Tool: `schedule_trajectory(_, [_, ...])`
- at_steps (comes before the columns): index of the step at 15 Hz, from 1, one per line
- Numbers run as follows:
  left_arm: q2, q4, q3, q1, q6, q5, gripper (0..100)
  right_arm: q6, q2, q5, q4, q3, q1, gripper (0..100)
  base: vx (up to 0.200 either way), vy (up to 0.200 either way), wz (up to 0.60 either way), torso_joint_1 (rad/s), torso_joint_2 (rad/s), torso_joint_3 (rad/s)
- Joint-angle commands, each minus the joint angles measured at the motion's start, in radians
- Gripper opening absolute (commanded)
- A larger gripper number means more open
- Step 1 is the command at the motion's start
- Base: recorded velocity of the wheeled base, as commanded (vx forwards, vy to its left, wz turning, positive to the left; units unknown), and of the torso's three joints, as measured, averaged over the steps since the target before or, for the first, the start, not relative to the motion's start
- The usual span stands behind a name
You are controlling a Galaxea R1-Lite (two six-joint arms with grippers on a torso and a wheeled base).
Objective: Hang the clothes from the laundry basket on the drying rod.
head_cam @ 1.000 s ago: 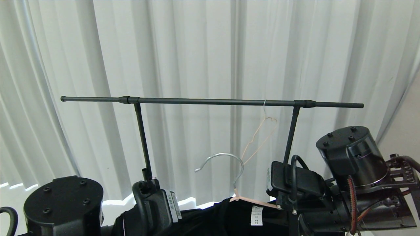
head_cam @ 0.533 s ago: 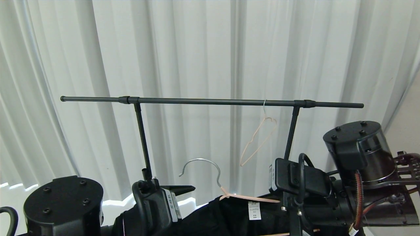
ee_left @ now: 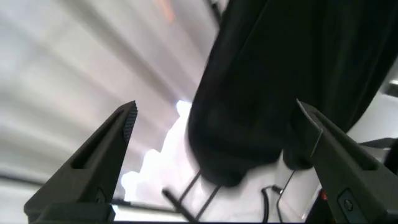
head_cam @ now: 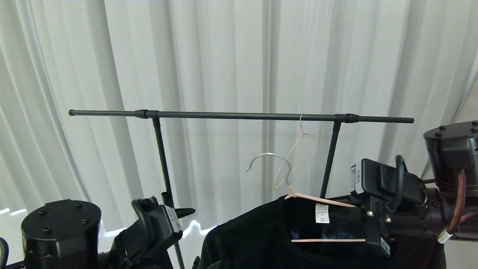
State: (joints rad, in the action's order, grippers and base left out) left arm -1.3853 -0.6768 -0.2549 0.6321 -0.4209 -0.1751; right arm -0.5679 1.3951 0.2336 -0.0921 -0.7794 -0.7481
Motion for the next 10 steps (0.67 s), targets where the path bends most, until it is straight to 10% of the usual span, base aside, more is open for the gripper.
schedule_trajectory(1, [-0.015, 0.000, 0.042, -0.117, -0.001, 0.000, 100, -0.001, -0.079, 0.001, 0.000, 0.014, 0.018, 0, 0.000, 0.000, 0.00, 0.000, 0.00, 0.000])
schedule_trajectory(10, [-0.162, 0.000, 0.003, -0.177, -0.001, -0.014, 100, -0.004, -0.145, 0.000, -0.034, 0.011, -0.020, 0, 0.000, 0.000, 0.00, 0.000, 0.00, 0.000])
